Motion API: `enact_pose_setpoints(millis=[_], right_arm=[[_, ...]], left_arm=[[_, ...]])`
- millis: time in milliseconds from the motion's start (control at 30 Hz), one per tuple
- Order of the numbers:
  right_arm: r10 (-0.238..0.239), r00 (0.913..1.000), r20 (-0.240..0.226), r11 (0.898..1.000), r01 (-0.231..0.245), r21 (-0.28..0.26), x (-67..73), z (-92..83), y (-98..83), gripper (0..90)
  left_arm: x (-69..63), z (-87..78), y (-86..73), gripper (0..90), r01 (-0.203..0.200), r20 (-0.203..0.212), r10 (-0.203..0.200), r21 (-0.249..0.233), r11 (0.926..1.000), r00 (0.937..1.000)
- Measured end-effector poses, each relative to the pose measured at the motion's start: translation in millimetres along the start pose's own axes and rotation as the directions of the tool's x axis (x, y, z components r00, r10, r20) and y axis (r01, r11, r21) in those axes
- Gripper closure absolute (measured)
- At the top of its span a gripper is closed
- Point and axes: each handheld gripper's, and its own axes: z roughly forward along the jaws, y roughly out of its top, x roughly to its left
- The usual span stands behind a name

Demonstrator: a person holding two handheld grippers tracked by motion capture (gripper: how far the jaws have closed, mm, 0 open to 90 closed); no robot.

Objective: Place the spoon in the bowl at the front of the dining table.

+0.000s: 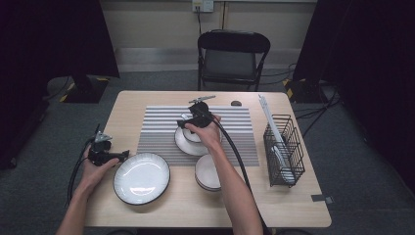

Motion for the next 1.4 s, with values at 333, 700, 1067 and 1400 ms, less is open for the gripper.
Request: enact_pose_setpoints(millis=[333, 700, 1067, 1400], right_arm=[[-0.011, 0.9995, -0.03, 1.0, 0.012, 0.02, 1.6, 3.8, 0.6, 25.1], [-0.012, 0.9977, -0.067, 0.999, 0.014, 0.032, 3.7, 4.5, -0.3, 27.0], [-0.036, 0.9934, -0.109, 0.998, 0.04, 0.042, 9.2, -0.5, 0.0, 33.2], [-0.025, 0.996, -0.085, 0.999, 0.023, -0.026, 5.4, -25.2, 4.8, 32.1]], left_arm=[[0.0, 0.1, 0.0, 11.1, 0.0, 0.001, 0.0, 0.0, 1.0, 1.0], [0.0, 0.1, 0.0, 11.1, 0.0, 0.001, 0.0, 0.0, 1.0, 1.0], [0.0, 0.1, 0.0, 11.1, 0.0, 0.001, 0.0, 0.0, 1.0, 1.0], [0.0, 0.1, 0.0, 11.1, 0.0, 0.001, 0.0, 0.0, 1.0, 1.0]])
